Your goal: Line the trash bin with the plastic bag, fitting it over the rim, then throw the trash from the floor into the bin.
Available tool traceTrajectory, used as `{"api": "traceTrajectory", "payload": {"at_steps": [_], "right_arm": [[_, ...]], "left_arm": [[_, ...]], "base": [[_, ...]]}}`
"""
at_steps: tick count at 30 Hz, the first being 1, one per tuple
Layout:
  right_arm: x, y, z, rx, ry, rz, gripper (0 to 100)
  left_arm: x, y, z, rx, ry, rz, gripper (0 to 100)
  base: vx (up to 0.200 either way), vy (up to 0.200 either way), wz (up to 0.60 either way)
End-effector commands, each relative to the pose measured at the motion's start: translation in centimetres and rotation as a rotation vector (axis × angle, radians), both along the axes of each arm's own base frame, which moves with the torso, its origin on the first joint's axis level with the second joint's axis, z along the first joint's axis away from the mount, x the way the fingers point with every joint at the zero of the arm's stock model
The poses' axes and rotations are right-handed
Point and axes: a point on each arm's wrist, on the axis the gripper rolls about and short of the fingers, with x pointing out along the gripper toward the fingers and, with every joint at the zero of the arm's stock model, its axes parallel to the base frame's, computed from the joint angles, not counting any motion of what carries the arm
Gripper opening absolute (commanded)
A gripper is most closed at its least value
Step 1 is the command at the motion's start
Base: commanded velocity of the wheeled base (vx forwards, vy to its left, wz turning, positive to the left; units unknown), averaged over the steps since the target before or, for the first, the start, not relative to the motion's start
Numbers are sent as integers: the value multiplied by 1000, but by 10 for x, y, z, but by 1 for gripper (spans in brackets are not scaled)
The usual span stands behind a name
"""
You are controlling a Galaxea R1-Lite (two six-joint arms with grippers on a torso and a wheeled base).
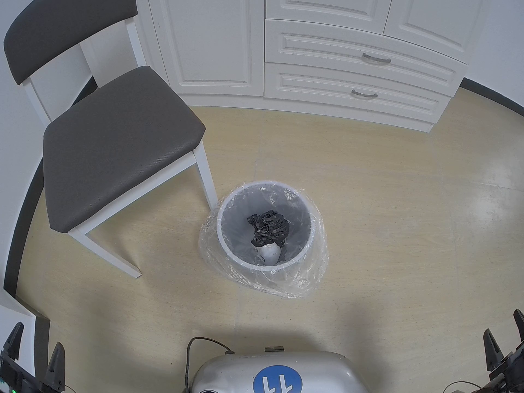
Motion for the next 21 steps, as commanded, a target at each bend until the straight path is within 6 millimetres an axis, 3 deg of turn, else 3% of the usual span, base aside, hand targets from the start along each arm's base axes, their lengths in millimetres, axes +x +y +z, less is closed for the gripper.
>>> {"api": "traceTrajectory", "payload": {"at_steps": [1, 21], "right_arm": [[0, 0, -5, 0, 0, 1, 100], [0, 0, -5, 2, 0, 1, 100]], "left_arm": [[0, 0, -5, 1, 3, 0, 100], [0, 0, -5, 1, 3, 1, 100]], "base": [[0, 0, 0], [0, 0, 0]]}}
